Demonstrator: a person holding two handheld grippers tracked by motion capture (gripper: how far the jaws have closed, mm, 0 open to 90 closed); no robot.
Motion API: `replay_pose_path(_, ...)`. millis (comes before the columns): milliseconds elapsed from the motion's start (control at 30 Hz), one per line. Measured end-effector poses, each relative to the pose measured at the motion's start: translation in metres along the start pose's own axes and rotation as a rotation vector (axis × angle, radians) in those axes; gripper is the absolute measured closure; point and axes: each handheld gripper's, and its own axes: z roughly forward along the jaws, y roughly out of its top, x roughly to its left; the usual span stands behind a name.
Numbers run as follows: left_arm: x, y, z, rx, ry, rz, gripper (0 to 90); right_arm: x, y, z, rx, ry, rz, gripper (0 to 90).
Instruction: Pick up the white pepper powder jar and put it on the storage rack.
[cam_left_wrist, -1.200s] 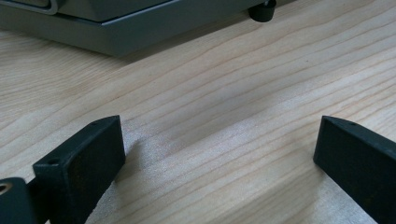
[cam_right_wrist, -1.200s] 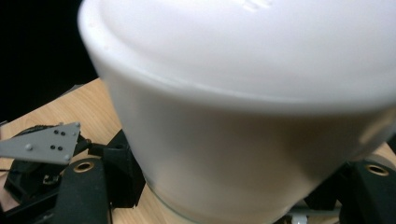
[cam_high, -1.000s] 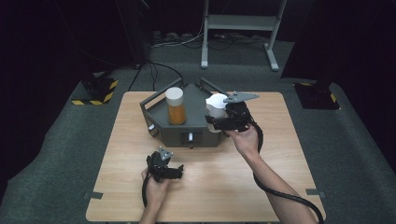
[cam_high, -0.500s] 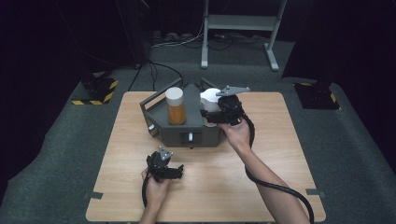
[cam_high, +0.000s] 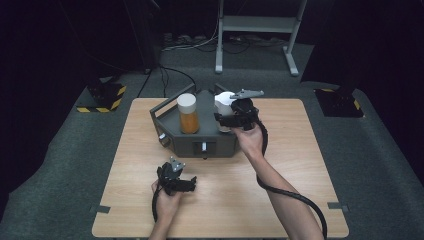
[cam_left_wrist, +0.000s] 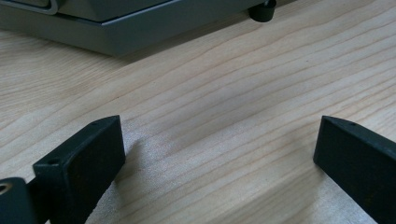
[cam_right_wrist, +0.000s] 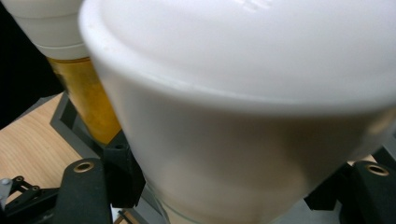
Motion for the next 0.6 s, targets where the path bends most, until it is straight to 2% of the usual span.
replay_pose_path(600, 0.0, 0.0, 0.0, 0.0, 0.001, -0.001, 2.0, 0.004, -0.002, 0.018, 0.022, -0.021, 0.002, 30.1)
